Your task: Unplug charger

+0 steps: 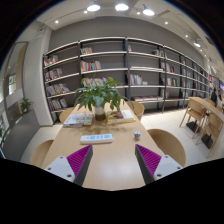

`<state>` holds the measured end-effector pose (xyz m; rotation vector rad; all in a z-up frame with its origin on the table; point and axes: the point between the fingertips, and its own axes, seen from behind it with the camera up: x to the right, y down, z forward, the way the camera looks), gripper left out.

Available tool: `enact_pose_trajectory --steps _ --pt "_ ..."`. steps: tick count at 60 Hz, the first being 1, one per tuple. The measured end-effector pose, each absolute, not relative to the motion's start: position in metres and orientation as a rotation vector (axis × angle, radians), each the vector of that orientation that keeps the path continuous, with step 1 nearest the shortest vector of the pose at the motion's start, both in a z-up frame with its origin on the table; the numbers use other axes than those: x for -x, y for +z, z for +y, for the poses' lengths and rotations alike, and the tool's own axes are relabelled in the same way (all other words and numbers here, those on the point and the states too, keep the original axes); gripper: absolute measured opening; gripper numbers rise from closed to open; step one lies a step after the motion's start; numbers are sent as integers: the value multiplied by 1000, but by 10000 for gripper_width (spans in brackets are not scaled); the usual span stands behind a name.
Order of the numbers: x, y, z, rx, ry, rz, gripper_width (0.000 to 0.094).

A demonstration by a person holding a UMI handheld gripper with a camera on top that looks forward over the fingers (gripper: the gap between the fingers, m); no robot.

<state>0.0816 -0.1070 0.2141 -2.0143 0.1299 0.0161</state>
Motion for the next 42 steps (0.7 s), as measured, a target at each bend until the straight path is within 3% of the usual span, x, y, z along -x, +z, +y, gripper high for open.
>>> enact_pose_trajectory --steps 2,13,42 --pt "-69 199 -120 2028 26 122 852" --pt "-29 189 -173 2087 61 52 861" --pt "-15 189 -214 2106 71 4 854"
